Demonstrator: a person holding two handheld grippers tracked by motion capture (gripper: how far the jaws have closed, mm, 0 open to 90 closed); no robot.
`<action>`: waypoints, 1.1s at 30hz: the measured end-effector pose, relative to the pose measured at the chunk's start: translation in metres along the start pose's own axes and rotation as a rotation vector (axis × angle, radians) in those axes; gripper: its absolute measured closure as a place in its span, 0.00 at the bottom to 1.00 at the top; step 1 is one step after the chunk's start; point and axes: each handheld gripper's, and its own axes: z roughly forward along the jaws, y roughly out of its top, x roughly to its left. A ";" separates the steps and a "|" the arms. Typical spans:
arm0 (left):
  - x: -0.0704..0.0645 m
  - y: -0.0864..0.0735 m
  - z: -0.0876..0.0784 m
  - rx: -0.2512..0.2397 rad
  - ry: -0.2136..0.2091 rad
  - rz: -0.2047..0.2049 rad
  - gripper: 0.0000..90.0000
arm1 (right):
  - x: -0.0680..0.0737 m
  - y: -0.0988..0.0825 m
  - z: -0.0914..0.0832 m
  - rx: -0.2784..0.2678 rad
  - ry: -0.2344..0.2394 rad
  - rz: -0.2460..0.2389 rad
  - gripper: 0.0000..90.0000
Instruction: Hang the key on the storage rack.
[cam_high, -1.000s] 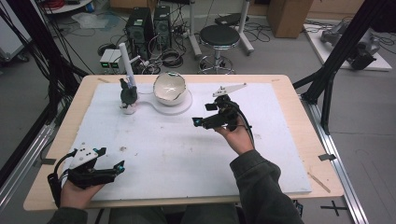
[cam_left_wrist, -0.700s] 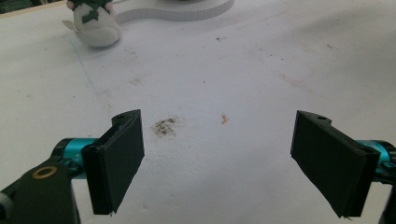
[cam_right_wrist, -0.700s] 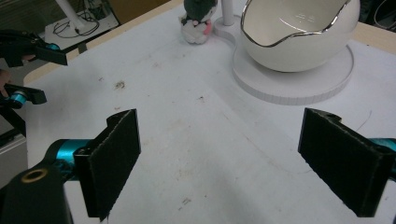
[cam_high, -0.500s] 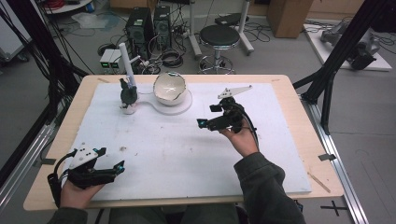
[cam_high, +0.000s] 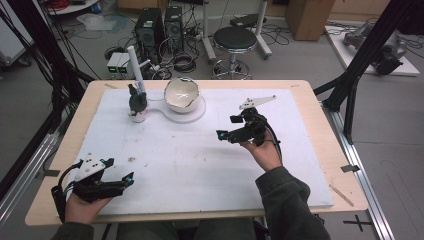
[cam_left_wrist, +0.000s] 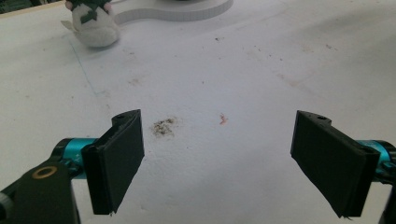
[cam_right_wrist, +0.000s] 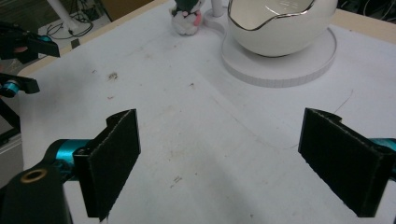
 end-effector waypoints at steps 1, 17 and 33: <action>0.000 0.000 0.000 0.003 0.000 0.003 0.20 | 0.000 -0.001 -0.001 -0.002 -0.002 0.001 0.13; 0.000 0.000 0.000 0.003 -0.001 0.003 0.20 | -0.003 -0.018 -0.013 -0.004 -0.025 0.005 0.13; -0.002 0.001 0.001 0.000 -0.002 0.005 0.20 | -0.004 -0.040 -0.024 -0.006 -0.045 0.014 0.13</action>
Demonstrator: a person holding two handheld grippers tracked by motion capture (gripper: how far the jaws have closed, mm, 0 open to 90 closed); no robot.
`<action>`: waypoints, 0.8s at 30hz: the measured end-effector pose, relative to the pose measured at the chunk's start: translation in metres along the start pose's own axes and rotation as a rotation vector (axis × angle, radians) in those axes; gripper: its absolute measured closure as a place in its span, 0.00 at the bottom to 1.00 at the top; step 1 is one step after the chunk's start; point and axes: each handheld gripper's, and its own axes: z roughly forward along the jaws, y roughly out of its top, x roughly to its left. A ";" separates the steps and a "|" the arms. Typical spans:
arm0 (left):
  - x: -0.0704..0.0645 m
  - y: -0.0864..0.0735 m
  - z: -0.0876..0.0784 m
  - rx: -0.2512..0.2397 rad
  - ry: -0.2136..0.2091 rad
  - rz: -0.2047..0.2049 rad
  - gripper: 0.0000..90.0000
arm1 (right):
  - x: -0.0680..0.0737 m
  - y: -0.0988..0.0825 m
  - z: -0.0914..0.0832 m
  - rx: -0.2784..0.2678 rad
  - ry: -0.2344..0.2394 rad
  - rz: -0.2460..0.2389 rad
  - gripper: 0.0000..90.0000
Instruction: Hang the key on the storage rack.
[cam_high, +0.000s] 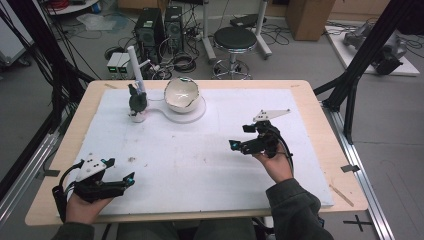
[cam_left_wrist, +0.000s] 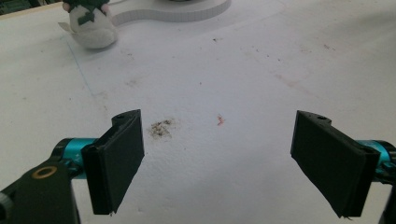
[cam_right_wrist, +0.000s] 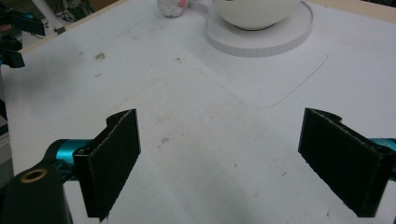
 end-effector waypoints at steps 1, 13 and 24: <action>0.000 0.000 0.000 0.000 0.000 0.000 0.20 | 0.000 -0.002 -0.001 -0.003 -0.004 -0.001 0.13; 0.000 0.000 0.000 0.001 0.001 0.001 0.20 | -0.006 -0.022 -0.009 0.004 -0.035 0.008 0.13; 0.000 -0.001 0.000 0.005 0.001 0.002 0.20 | -0.007 -0.036 -0.016 0.004 -0.045 0.031 0.13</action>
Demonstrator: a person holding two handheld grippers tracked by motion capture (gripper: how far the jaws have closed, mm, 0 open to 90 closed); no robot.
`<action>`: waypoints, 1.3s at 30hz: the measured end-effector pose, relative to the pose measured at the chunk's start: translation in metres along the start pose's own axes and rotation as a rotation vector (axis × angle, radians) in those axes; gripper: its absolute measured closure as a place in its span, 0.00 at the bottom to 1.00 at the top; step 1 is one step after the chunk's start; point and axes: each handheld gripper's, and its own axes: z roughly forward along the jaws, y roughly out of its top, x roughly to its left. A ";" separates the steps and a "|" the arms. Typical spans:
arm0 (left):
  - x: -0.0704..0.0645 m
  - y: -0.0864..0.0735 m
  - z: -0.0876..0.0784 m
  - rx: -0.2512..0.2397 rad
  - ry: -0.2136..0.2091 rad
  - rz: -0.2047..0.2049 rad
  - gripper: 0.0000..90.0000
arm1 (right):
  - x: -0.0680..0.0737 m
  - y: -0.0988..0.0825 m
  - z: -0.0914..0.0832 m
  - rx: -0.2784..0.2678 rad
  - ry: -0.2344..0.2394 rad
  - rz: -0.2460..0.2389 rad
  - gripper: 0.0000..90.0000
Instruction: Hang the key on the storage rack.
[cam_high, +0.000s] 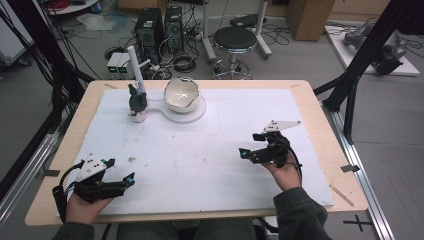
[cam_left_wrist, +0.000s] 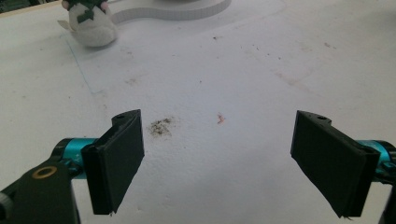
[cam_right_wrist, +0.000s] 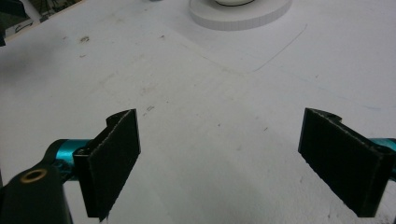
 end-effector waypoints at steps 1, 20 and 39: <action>0.000 0.000 0.000 0.000 0.000 0.000 0.20 | -0.001 -0.001 0.000 -0.004 0.000 -0.008 0.13; 0.000 -0.001 0.001 0.003 0.000 -0.003 0.20 | -0.004 -0.018 -0.012 -0.008 -0.014 0.006 0.13; -0.001 -0.003 0.000 0.007 -0.001 0.002 0.20 | -0.005 -0.038 -0.019 -0.019 -0.019 0.022 0.13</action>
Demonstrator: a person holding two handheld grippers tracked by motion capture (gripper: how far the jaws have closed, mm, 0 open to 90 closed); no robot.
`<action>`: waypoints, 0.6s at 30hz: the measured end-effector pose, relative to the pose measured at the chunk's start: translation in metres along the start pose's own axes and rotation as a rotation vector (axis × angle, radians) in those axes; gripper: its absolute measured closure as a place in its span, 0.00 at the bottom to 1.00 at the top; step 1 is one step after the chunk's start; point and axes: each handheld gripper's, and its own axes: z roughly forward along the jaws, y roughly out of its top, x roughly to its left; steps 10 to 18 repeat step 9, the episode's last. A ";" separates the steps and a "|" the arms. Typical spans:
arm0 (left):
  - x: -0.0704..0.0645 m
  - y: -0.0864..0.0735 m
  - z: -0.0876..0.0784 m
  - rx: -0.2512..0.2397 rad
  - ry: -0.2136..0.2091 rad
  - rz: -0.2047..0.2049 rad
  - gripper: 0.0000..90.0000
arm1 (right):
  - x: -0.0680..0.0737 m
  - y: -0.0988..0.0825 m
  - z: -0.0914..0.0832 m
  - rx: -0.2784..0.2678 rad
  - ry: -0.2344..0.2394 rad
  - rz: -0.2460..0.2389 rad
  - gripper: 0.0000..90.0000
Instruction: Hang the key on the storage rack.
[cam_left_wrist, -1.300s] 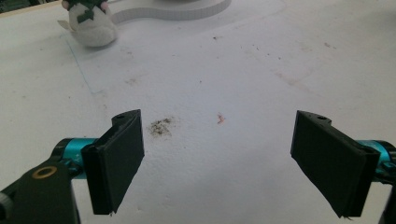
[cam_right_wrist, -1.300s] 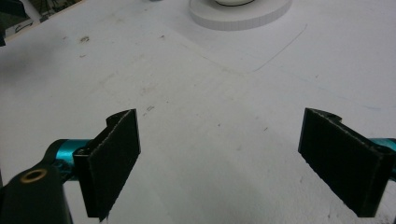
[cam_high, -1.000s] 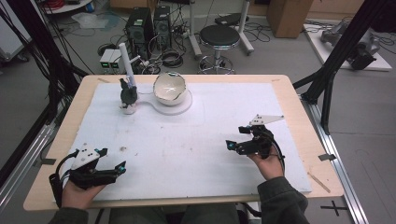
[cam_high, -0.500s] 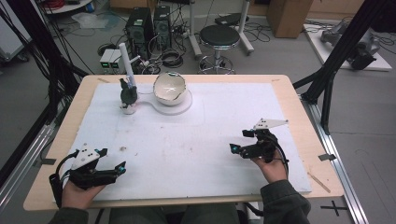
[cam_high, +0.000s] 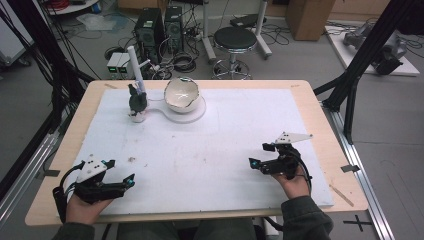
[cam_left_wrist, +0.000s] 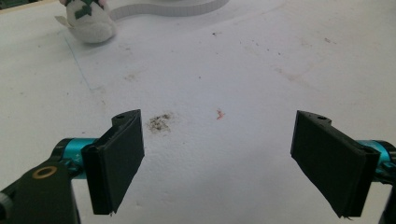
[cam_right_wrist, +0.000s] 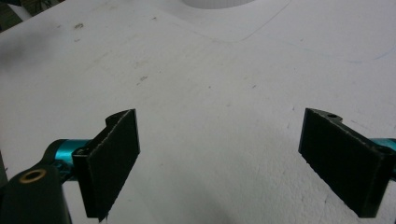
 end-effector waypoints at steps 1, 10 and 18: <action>0.000 0.000 0.000 0.000 0.000 0.001 0.20 | 0.000 -0.001 0.000 0.000 -0.005 0.002 0.13; 0.000 -0.002 0.001 -0.002 0.005 0.001 0.20 | 0.004 -0.007 0.000 0.006 -0.003 0.005 0.13; 0.000 -0.002 0.001 -0.002 0.005 0.001 0.20 | 0.004 -0.007 0.000 0.006 -0.003 0.005 0.13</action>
